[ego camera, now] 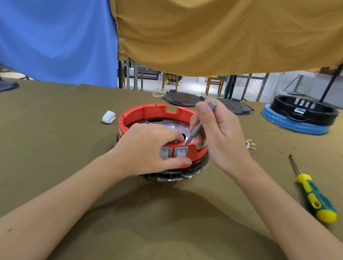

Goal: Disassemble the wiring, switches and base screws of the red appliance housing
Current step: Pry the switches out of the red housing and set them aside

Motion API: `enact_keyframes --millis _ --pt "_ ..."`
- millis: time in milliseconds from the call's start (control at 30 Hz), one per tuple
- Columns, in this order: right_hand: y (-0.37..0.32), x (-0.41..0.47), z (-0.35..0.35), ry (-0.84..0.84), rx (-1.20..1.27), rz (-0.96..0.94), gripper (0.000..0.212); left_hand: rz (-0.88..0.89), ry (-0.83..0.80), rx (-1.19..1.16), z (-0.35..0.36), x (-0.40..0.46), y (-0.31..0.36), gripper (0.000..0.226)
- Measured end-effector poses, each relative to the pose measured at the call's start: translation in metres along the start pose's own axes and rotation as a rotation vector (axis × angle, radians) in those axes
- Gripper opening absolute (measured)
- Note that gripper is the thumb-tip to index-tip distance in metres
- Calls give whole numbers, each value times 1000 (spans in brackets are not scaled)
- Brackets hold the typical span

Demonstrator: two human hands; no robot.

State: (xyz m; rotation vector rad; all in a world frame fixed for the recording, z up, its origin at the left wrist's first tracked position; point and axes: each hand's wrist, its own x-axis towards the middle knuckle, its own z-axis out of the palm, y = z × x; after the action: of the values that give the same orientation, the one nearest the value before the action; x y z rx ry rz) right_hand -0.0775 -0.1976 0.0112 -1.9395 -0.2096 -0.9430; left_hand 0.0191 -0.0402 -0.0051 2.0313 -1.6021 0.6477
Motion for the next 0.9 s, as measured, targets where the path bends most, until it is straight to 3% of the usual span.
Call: enact_keyframes --millis 333,500,700,900 --pt "8 14 7 72 -48 195 54 -23 14 19 2 1 1 49" --pt "16 22 19 131 -163 201 48 -23 4 19 0 2 1 49" --pt "24 14 26 333 -2 152 56 -23 -21 2 1 2 -1 50" --pt "21 11 26 348 16 39 48 -11 -15 9 1 3 -1 47"
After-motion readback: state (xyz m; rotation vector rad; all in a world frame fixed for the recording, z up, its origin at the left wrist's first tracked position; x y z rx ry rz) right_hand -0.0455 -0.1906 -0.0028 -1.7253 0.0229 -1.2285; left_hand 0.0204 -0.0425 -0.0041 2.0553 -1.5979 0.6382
